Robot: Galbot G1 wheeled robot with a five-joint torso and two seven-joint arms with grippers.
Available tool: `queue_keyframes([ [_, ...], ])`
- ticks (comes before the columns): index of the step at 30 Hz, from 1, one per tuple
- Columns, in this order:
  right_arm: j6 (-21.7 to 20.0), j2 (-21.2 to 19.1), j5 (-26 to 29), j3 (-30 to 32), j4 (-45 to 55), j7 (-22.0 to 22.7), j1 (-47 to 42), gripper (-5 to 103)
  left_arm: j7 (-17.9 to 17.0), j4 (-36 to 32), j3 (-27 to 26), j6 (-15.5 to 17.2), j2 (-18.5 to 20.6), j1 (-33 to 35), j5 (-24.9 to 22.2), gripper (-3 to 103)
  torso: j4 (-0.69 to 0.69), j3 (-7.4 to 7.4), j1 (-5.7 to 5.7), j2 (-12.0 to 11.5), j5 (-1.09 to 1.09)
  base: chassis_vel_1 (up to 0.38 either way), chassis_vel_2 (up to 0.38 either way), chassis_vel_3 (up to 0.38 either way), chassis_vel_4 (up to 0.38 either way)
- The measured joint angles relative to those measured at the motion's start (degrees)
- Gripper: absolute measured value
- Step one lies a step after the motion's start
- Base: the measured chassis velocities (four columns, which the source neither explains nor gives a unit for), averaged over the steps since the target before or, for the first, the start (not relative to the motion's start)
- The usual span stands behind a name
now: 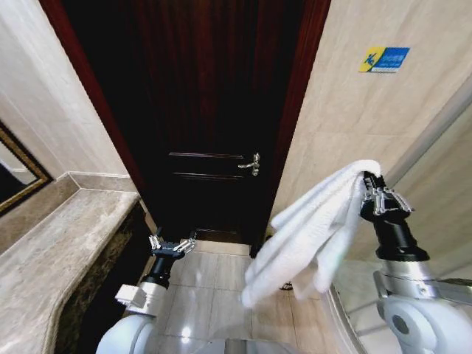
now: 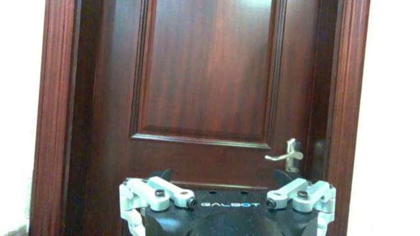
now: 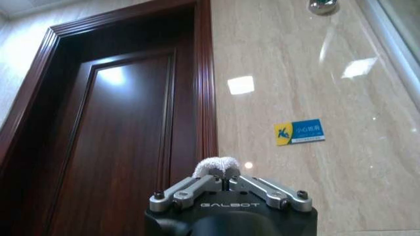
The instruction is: Discard the used towel into the hamper.
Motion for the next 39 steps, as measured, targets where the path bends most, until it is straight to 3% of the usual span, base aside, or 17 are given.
queue_keyframes([
  [24,-0.1,-0.9,2.0,3.4,0.0,2.1,0.5,1,0.0,0.0,0.0,0.0,0.0,0.0,0.0,99,-0.01,0.01,0.04,0.0,0.0,-0.093,0.091,0.09,-0.094],
  [39,-1.1,-10.0,8.3,8.9,-1.0,3.0,8.2,1,0.0,0.0,0.0,0.0,0.0,0.0,0.0,99,0.0,0.0,-0.02,0.0,0.0,-0.003,0.004,0.004,-0.003],
])
